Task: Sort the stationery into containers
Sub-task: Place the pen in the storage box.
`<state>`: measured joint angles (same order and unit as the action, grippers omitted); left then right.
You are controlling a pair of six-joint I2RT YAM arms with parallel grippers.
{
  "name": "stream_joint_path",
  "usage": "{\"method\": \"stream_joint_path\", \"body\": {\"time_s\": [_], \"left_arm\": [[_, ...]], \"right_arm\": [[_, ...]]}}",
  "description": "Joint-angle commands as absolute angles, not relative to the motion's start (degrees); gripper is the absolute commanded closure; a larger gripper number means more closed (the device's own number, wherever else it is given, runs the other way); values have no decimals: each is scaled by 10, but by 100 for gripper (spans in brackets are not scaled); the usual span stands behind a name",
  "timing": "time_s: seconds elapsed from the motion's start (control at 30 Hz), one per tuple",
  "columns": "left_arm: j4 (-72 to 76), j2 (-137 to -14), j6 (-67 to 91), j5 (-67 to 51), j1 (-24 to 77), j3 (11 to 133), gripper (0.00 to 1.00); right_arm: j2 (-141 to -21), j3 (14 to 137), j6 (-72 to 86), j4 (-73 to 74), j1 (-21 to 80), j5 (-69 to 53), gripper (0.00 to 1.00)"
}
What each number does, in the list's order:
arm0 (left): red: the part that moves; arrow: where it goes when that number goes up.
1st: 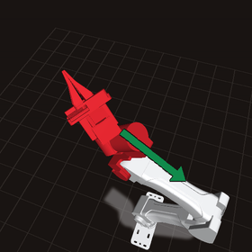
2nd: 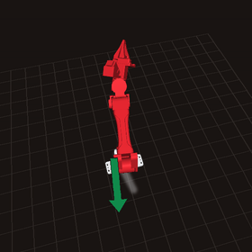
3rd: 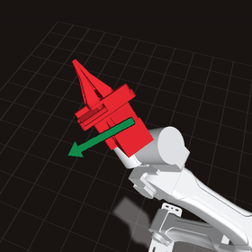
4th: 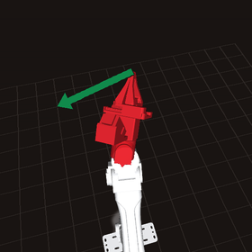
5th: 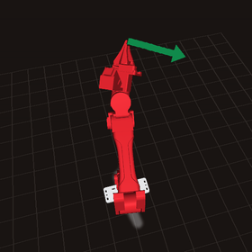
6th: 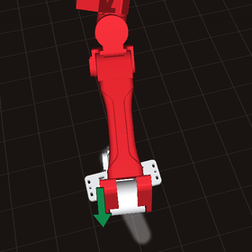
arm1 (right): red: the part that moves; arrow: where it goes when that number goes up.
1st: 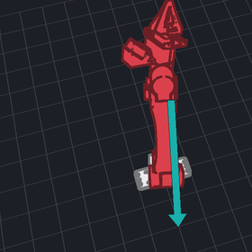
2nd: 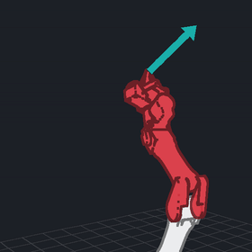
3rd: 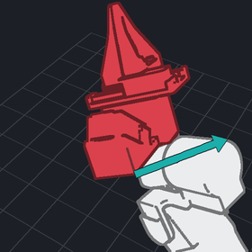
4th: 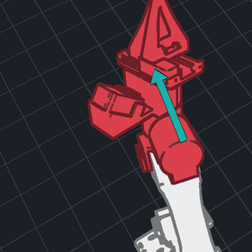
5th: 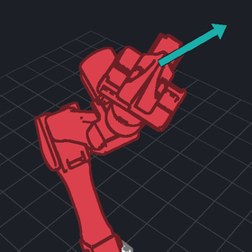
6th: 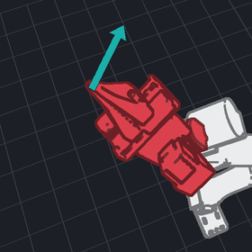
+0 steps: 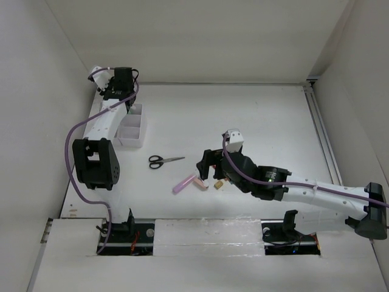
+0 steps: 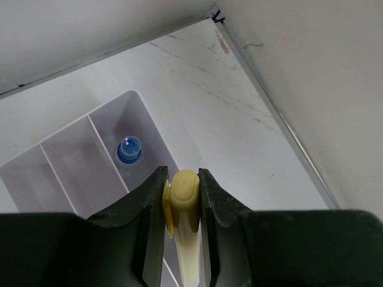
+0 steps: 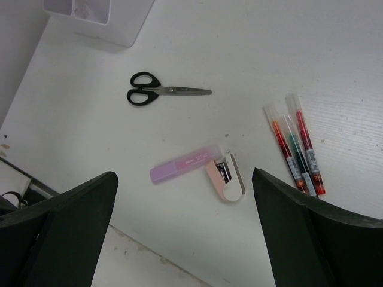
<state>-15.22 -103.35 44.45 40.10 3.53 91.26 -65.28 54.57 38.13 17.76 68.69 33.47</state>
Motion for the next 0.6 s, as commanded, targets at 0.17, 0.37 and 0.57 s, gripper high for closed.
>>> {"method": "stream_joint_path", "body": {"time_s": [0.17,0.37,0.57], "left_arm": [[-136,-1055,448,427,47,902,98],[-123,-1055,439,438,53,902,55],[-135,-989,439,415,58,902,16]], "right_arm": [[-641,535,375,167,691,324,0],[-641,535,365,156,691,314,0],[-662,535,353,149,691,308,0]]}}
